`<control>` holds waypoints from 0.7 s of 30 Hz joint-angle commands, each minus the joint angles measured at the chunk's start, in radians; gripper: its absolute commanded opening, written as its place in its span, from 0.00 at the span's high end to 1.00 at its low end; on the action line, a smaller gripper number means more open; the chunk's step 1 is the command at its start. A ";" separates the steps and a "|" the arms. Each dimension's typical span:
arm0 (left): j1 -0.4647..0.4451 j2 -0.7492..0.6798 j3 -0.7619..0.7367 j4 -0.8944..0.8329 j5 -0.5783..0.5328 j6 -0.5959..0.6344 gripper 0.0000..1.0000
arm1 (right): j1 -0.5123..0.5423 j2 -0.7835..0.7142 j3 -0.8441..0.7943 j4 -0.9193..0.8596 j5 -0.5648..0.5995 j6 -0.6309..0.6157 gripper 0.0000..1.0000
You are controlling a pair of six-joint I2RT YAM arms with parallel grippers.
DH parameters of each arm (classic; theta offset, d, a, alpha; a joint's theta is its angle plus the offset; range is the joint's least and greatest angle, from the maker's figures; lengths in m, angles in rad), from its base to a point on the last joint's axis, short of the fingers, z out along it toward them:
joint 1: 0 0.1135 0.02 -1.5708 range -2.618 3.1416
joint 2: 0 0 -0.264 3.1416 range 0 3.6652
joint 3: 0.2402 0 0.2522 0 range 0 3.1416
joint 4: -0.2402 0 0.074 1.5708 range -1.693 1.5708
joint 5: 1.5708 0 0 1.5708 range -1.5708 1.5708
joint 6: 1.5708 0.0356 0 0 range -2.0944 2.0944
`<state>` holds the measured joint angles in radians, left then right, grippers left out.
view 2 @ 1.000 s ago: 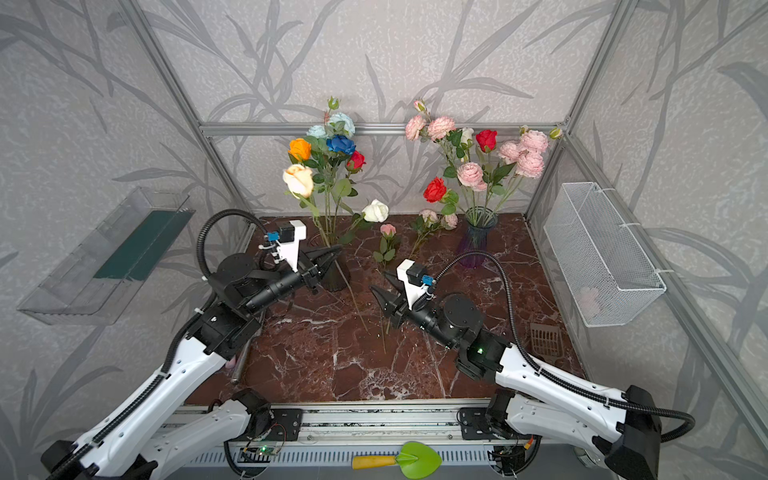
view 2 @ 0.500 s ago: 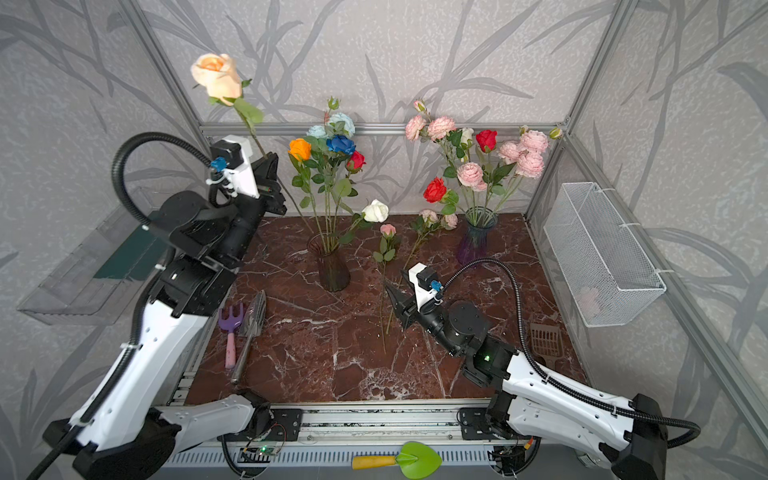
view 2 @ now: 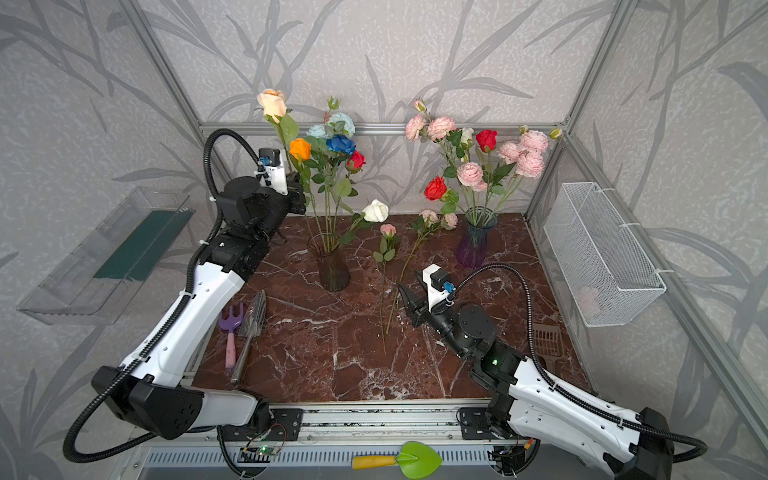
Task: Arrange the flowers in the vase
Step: 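Lower the peach rose stem into the purple vase with the left gripper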
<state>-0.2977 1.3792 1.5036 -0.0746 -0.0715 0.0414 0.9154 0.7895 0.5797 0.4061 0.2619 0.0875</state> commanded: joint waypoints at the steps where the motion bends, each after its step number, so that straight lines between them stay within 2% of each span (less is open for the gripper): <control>1: 0.006 0.003 -0.032 0.050 0.035 -0.028 1.00 | -0.013 -0.013 -0.014 0.005 0.000 0.025 0.49; 8: 0.008 0.007 -0.172 0.047 0.041 -0.043 1.00 | -0.037 0.013 -0.023 0.013 -0.011 0.064 0.49; 12: 0.006 0.004 -0.224 0.039 0.035 -0.057 0.87 | -0.051 0.023 -0.018 0.003 -0.019 0.080 0.48; 15: 0.006 0.007 -0.231 0.013 0.026 -0.065 0.69 | -0.060 0.029 -0.012 -0.009 -0.022 0.087 0.48; 18: 0.006 0.007 -0.225 -0.028 0.009 -0.077 0.56 | -0.068 0.032 -0.009 -0.020 -0.026 0.098 0.48; 21: 0.006 -0.011 -0.220 -0.079 -0.010 -0.101 0.51 | -0.072 0.031 -0.006 -0.029 -0.029 0.102 0.48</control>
<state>-0.2958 1.3891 1.2724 -0.0944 -0.0559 -0.0341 0.8497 0.8223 0.5652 0.3756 0.2417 0.1726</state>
